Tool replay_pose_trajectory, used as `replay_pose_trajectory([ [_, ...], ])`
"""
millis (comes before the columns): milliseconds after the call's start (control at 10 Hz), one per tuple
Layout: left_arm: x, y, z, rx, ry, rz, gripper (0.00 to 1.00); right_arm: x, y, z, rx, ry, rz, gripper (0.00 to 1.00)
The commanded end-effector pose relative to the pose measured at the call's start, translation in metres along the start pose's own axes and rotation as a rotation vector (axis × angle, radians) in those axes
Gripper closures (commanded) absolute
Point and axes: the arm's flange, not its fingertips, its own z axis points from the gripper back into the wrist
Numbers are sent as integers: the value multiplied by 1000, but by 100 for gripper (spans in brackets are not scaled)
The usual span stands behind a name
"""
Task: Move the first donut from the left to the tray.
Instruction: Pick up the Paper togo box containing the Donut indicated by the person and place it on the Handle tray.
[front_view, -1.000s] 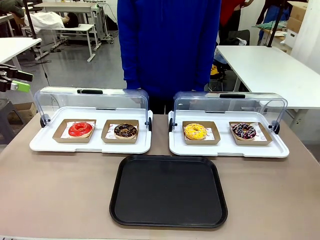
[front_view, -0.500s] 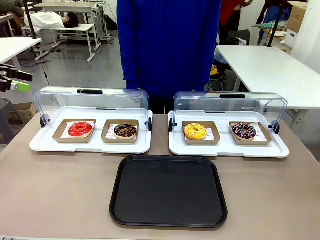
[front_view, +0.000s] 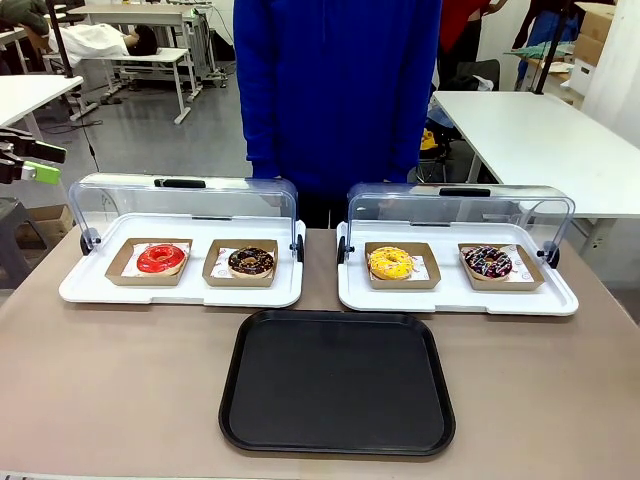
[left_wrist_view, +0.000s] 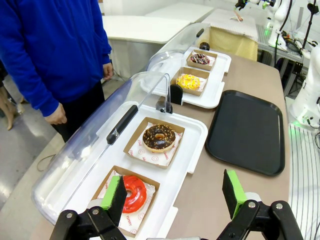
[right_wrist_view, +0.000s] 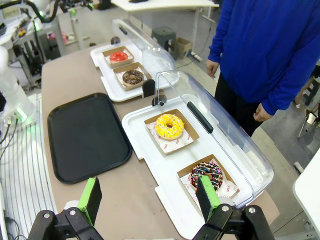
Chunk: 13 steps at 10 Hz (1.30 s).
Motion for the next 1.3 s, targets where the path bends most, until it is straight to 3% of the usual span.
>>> replay_pose_trajectory([
  [0, 0, 0, 0, -6, -7, -4, 0, 1, -2, -1, 1, -22, 25, 0],
  [1200, 0, 0, 0, -6, -7, -4, 0, 1, -2, -1, 1, -22, 25, 0],
])
